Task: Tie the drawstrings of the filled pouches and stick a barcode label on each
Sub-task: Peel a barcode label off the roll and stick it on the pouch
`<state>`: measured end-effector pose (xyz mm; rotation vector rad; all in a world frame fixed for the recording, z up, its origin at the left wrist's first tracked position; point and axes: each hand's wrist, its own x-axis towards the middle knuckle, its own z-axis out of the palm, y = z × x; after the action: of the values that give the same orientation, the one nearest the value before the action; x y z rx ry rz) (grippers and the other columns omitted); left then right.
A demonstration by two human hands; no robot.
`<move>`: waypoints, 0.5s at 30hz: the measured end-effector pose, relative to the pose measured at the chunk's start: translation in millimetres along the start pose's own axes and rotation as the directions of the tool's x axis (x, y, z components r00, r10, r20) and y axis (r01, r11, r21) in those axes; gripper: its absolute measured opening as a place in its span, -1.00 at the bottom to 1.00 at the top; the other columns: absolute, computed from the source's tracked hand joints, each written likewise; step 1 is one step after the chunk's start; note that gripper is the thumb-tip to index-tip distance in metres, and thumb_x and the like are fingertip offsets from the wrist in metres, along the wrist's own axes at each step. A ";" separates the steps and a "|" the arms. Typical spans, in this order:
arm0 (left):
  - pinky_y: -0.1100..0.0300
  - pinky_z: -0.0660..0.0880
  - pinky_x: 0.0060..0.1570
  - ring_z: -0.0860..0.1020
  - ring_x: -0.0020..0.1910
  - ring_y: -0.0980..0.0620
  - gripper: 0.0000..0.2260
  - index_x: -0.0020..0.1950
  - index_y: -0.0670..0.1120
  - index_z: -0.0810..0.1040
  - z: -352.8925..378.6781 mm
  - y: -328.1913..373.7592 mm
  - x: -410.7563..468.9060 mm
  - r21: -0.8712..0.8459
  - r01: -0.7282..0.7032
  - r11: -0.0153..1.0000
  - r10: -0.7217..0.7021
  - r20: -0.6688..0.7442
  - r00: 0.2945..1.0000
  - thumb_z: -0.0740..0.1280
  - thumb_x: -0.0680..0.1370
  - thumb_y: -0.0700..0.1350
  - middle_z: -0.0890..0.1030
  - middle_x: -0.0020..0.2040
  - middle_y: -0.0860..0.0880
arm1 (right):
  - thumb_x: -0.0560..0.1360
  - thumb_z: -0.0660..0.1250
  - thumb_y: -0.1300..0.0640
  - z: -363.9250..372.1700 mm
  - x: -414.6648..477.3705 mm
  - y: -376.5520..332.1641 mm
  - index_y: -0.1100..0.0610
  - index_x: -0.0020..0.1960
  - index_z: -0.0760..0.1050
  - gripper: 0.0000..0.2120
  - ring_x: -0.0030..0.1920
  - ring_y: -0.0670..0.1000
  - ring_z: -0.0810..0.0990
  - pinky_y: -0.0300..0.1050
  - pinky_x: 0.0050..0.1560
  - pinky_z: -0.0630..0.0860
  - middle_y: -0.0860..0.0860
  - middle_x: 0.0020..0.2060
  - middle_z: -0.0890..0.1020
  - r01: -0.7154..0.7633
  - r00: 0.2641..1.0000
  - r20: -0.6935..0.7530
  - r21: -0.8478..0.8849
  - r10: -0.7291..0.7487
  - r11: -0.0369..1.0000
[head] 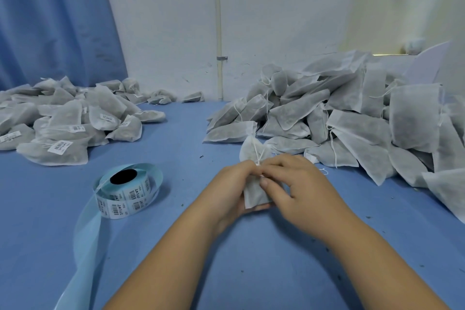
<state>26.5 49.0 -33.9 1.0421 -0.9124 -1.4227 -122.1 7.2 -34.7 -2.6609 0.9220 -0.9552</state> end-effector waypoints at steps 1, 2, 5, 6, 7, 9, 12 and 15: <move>0.01 0.63 0.00 0.65 0.02 -0.10 -0.69 0.18 -0.29 0.61 -0.1 0.7 0.0 -0.012 -0.004 1.000 0.004 -0.010 1.000 0.21 0.56 -0.17 0.65 0.11 -0.27 | 0.57 0.27 0.06 -0.4 -0.1 -0.4 -0.04 0.20 0.60 -0.76 0.11 -0.02 0.48 -0.01 0.19 0.38 -0.20 0.09 0.58 0.004 1.000 0.019 -0.011 -0.004 1.000; 0.02 0.63 0.01 0.65 0.02 -0.11 -0.70 0.18 -0.28 0.61 -0.3 1.0 0.2 -0.016 -0.013 1.000 0.013 -0.033 0.999 0.23 0.59 -0.13 0.65 0.13 -0.28 | 0.57 0.26 0.03 -0.5 -0.1 -1.0 -0.03 0.21 0.59 -0.74 0.12 -0.01 0.49 0.01 0.19 0.38 -0.21 0.12 0.57 0.014 0.999 0.038 -0.024 -0.014 1.000; 0.10 0.64 -0.09 0.68 -0.01 -0.09 -0.72 0.12 -0.24 0.64 -1.7 -0.2 1.4 0.018 -0.044 0.999 0.045 -0.108 0.993 0.28 0.63 -0.06 0.68 0.07 -0.26 | 0.54 0.23 0.05 1.7 -0.5 -5.3 0.00 0.14 0.64 -0.74 0.15 -0.12 0.51 -0.19 0.24 0.35 -0.29 0.10 0.60 0.032 0.999 -0.015 0.100 -0.031 0.994; 0.11 0.64 -0.11 0.69 -0.02 -0.07 -0.73 0.13 -0.23 0.64 -2.1 -0.6 1.3 0.032 -0.054 0.998 0.057 -0.117 0.991 0.29 0.63 -0.06 0.70 0.05 -0.23 | 0.54 0.27 0.10 2.2 -0.7 -7.4 0.00 0.09 0.66 -0.78 0.13 -0.21 0.51 -0.33 0.21 0.33 -0.32 0.06 0.60 -0.013 0.997 -0.077 0.221 0.031 0.975; 0.13 0.64 -0.12 0.69 -0.03 -0.05 -0.74 0.15 -0.22 0.63 -2.3 -0.8 1.2 0.042 -0.065 0.997 0.070 -0.123 0.990 0.29 0.63 -0.06 0.71 0.03 -0.19 | 0.54 0.31 0.15 2.7 -0.3 -8.8 -0.03 0.04 0.67 -0.81 0.11 -0.27 0.52 -0.43 0.14 0.34 -0.33 0.03 0.61 -0.081 0.982 -0.131 0.337 0.132 0.938; 0.15 0.63 -0.15 0.70 -0.04 -0.04 -0.78 0.17 -0.20 0.62 -2.0 -0.7 0.9 0.060 -0.097 0.994 0.103 -0.126 0.987 0.30 0.62 -0.11 0.71 0.03 -0.16 | 0.52 0.37 0.12 3.3 2.1 -9.4 -0.09 0.01 0.63 -0.85 0.02 -0.29 0.54 -0.42 -0.01 0.40 -0.27 -0.02 0.63 -0.239 0.915 -0.169 0.507 0.367 0.828; 0.07 0.62 0.02 0.68 0.06 -0.12 -0.80 0.18 -0.21 0.62 0.6 -1.5 -0.9 0.127 -0.141 0.982 0.151 -0.075 0.986 0.31 0.61 -0.18 0.70 0.07 -0.18 | 0.48 0.42 0.02 2.4 5.0 -7.6 -0.07 0.02 0.57 -0.87 -0.12 -0.32 0.58 -0.42 -0.18 0.44 -0.21 -0.06 0.62 -0.412 0.804 -0.053 0.669 0.593 0.618; -0.04 0.51 0.27 0.62 0.18 -0.20 -0.78 0.23 -0.25 0.59 3.9 -4.4 -2.9 0.189 -0.159 0.969 0.162 -0.001 0.987 0.30 0.61 -0.22 0.67 0.14 -0.22 | 0.48 0.44 0.03 -0.9 3.2 -7.1 0.03 -0.04 0.62 -0.90 -0.30 -0.24 0.62 -0.41 -0.39 0.44 -0.05 -0.19 0.70 -0.458 0.781 0.110 0.771 0.615 0.443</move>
<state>21.5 52.2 -36.5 1.0915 -1.1104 -1.2085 -117.2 11.0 -29.9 -1.4133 1.0005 -1.0958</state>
